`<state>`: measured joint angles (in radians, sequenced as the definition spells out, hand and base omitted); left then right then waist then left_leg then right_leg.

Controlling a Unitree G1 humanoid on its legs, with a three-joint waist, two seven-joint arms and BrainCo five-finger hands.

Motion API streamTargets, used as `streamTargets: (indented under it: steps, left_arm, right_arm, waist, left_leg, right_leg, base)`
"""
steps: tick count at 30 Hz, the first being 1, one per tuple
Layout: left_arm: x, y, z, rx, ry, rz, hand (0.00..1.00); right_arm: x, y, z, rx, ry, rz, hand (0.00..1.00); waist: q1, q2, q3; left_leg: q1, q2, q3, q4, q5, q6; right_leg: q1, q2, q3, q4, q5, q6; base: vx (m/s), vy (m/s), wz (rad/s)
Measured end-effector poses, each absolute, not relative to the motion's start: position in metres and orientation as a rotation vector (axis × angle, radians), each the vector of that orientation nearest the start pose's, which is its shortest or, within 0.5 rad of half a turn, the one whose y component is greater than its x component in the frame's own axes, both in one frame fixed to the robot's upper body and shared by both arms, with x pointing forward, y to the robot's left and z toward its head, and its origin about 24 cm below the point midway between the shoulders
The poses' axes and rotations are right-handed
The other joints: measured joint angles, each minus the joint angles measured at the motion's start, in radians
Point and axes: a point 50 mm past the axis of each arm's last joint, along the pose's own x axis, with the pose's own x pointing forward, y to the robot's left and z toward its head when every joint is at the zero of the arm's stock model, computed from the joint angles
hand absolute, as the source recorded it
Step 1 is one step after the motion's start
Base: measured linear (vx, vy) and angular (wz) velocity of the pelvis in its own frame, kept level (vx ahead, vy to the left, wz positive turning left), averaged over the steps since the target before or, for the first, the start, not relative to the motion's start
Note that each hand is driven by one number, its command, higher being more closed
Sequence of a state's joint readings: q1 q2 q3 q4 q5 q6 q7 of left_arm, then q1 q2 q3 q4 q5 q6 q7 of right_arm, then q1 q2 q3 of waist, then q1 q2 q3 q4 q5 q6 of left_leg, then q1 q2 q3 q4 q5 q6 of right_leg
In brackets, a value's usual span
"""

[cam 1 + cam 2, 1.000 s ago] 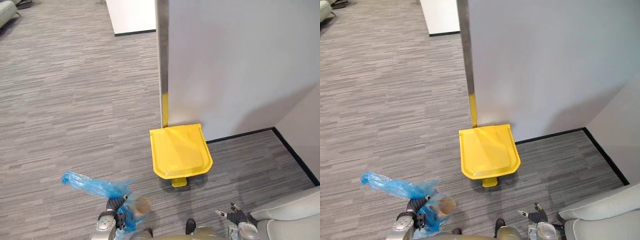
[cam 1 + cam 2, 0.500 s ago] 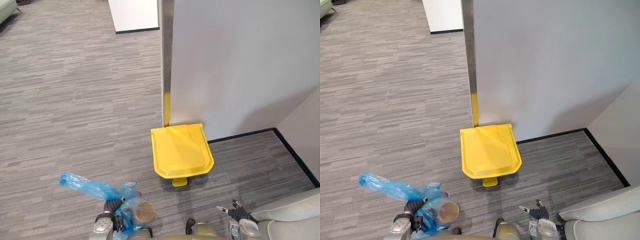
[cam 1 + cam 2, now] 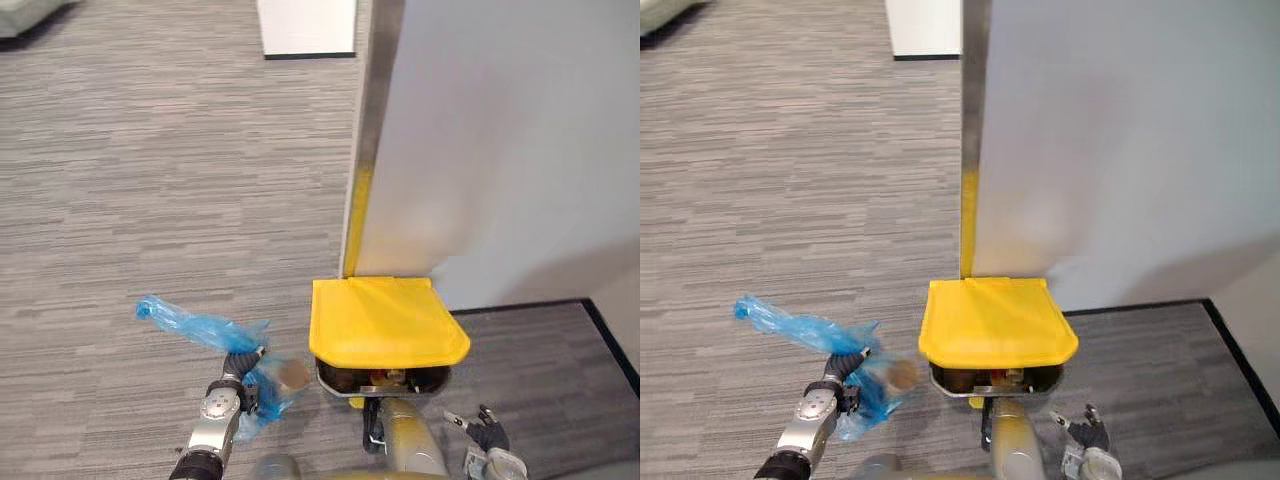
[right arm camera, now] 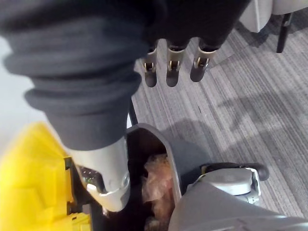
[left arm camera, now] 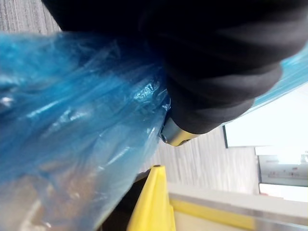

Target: Gather rubbish on tea table into small bin, then transfer packed bag to large trash can.

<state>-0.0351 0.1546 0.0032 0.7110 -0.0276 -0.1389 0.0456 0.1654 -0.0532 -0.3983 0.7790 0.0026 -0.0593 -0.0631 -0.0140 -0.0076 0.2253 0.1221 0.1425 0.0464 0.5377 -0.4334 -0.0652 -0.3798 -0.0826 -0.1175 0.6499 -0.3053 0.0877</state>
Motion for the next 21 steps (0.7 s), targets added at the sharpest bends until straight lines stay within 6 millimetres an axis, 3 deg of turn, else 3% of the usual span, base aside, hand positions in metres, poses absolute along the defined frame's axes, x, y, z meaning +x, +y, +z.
streamTargets:
  steps: [2,7,16,19,21]
  left_arm:
    - [0.211,0.197,-0.086,0.127,0.528,0.09,1.0]
    - [0.217,0.183,-0.084,0.087,0.512,0.058,1.0]
    - [0.198,0.19,-0.095,0.109,0.57,0.06,1.0]
    - [0.196,0.188,-0.096,0.125,0.577,0.039,1.0]
    - [0.199,0.184,-0.092,0.131,0.556,0.02,1.0]
  right_arm:
    - [0.11,-0.242,-0.131,0.076,0.838,-0.515,0.0]
    - [0.114,-0.235,-0.132,0.1,0.835,-0.505,0.0]
    - [0.136,-0.2,-0.133,0.071,0.831,-0.32,0.0]
    - [0.169,-0.184,-0.12,0.014,0.746,-0.199,0.0]
    - [0.206,-0.171,-0.097,-0.045,0.617,-0.102,0.0]
  waist:
    - [0.001,0.01,0.001]
    - [-0.007,0.007,-0.005]
    - [-0.001,0.012,-0.071]
    - [0.001,0.026,-0.086]
    - [0.004,0.033,-0.084]
  left_leg:
    - [-0.014,0.027,-0.016,0.002,0.001,-0.002]
    - [-0.011,0.052,-0.011,-0.092,0.015,-0.029]
    - [-0.061,0.063,-0.072,-0.189,0.016,-0.071]
    - [-0.117,0.064,-0.092,-0.189,0.033,-0.09]
    - [-0.172,0.065,-0.105,-0.171,0.057,-0.108]
  right_leg:
    - [0.0,0.008,-0.048,-0.004,0.0,-0.004]
    - [0.002,0.01,-0.088,-0.041,0.019,-0.024]
    - [-0.031,0.032,-0.092,-0.112,0.054,-0.013]
    - [-0.082,0.036,-0.09,-0.102,0.054,-0.013]
    - [-0.115,0.034,-0.102,-0.1,0.068,-0.034]
  base:
    - [0.19,-0.146,0.14]
    - [0.05,-0.097,0.22]
    - [-0.09,-0.038,0.2]
    - [-0.01,-0.078,0.18]
    - [-0.01,-0.085,0.24]
